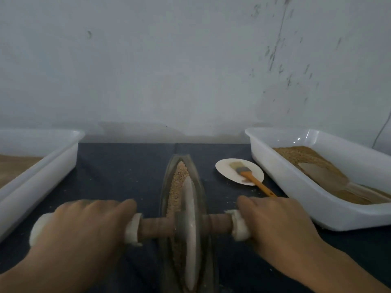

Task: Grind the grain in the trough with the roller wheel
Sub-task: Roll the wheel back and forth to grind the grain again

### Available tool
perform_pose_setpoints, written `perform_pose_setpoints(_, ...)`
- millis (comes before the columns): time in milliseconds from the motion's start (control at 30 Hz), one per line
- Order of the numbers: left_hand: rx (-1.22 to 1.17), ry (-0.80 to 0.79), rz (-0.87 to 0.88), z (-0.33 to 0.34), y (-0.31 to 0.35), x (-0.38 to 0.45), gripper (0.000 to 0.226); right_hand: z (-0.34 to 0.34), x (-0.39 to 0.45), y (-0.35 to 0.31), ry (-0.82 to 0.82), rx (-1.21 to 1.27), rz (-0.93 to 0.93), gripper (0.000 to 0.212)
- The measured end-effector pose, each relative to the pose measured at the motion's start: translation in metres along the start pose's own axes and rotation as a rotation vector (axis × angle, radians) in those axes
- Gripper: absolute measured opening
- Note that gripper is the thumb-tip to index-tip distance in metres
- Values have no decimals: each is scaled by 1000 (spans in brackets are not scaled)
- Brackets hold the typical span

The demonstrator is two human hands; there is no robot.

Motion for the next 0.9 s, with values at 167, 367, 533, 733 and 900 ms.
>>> perform_pose_setpoints(167, 81, -10, -34, 18, 3, 31, 40, 37, 22, 9, -38, 3, 135, 36)
perform_pose_setpoints(367, 2, -121, -319, 76, -24, 69, 21, 53, 95, 18, 176, -202, 13, 32)
perform_pose_setpoints(533, 19, -186, -286, 58, -14, 48, 19, 34, 73, 8, 178, -173, -32, 37)
perform_pose_setpoints(733, 78, -296, -137, 4, 6, 13, 28, 6, 11, -3, -57, 36, -10, 48)
perform_pose_setpoints(900, 103, -251, -171, 28, 7, 44, 17, 30, 39, 1, -32, 44, 70, 31)
Point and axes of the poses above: each hand's wrist, its own x-axis towards the middle knuckle, its own z-axis out of the palm, y = z × x, the point moved 4 cm from there along x, towards the middle knuckle, and after that the axes turned 15 degrees about y, right-handed, at the moved point
